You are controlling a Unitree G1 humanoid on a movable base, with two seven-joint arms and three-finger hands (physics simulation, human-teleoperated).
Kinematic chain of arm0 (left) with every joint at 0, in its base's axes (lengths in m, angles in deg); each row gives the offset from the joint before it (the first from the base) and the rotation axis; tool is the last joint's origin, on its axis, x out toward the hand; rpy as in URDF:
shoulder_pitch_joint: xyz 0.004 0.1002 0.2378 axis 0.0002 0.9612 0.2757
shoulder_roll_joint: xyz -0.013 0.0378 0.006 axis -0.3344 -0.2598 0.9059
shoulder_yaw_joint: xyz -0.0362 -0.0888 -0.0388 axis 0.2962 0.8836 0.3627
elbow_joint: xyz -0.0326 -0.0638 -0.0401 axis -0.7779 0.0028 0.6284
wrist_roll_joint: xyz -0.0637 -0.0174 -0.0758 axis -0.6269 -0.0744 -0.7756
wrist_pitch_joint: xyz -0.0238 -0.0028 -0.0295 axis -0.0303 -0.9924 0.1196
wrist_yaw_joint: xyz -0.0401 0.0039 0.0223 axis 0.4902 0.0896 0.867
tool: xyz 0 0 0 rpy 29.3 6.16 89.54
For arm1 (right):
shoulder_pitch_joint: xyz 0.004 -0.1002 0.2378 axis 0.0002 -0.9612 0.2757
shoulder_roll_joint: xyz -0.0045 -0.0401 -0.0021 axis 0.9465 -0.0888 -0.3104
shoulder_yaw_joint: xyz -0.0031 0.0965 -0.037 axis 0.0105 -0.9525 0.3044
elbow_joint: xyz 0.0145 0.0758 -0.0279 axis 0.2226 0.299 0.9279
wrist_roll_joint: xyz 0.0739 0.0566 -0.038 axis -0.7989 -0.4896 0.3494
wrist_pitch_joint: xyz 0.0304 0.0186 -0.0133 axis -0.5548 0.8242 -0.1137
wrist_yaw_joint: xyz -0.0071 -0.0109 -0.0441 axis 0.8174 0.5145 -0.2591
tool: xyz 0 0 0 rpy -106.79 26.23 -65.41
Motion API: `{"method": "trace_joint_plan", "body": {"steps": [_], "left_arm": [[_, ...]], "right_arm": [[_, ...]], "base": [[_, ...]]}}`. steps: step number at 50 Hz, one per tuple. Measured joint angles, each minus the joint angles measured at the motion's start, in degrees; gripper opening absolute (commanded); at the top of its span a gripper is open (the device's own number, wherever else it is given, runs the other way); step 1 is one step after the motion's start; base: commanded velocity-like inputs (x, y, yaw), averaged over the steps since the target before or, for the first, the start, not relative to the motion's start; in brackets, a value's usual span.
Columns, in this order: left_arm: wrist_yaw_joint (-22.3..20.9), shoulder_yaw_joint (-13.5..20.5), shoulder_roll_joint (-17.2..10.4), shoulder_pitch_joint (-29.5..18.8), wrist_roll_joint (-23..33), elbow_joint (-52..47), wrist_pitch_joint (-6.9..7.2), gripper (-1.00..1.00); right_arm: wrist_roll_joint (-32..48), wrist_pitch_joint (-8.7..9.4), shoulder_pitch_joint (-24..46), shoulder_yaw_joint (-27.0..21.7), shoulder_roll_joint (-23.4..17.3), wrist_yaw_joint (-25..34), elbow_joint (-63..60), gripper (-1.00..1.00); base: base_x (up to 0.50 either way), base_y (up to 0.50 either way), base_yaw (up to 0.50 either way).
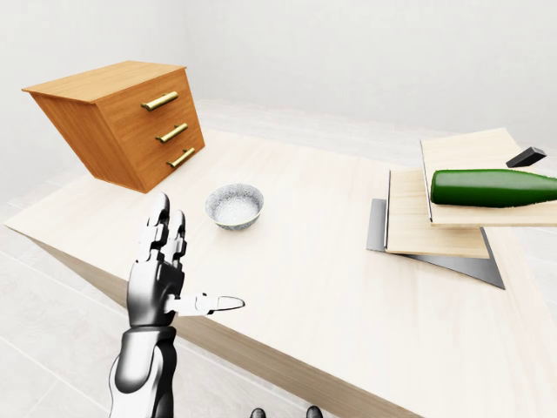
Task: Put the wine bottle on the wine rack.
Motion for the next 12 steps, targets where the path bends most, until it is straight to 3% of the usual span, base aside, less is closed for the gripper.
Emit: {"method": "trace_joint_plan", "body": {"steps": [12], "left_arm": [[0.1,0.2,0.0,-0.1,-0.1,-0.3,0.00,1.00]], "right_arm": [[0.1,0.00,-6.0,-4.0,-5.0,2.7,-5.8,1.00]], "base": [[0.00,0.00,0.00]]}}
